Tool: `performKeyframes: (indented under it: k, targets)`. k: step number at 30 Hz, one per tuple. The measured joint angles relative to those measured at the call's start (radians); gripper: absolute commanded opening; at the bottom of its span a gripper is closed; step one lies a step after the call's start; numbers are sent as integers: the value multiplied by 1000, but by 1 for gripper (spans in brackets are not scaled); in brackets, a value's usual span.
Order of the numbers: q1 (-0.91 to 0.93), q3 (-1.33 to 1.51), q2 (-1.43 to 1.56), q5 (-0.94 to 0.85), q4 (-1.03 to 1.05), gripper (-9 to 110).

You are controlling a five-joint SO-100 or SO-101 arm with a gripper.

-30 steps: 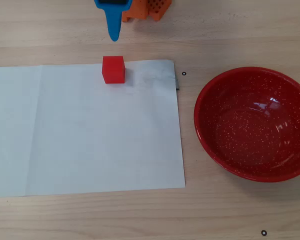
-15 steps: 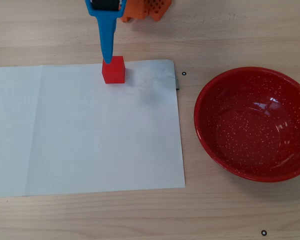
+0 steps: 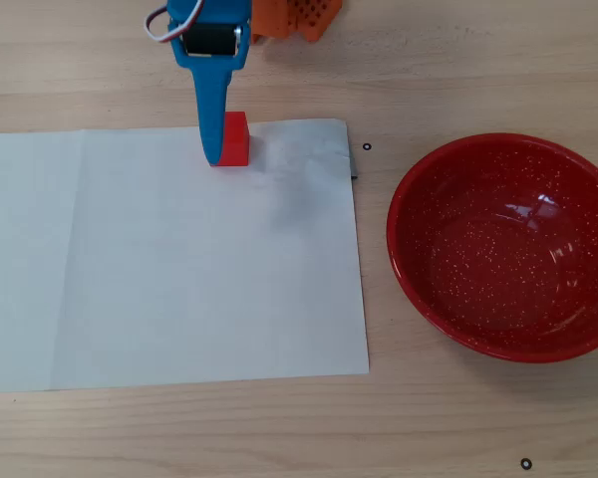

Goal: Grasp the red cube and put it in the red bowl

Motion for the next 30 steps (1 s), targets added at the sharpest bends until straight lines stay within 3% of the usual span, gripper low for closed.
performKeyframes:
  k: [30]
  targets:
    - [2, 103, -255, 0, -268, 54]
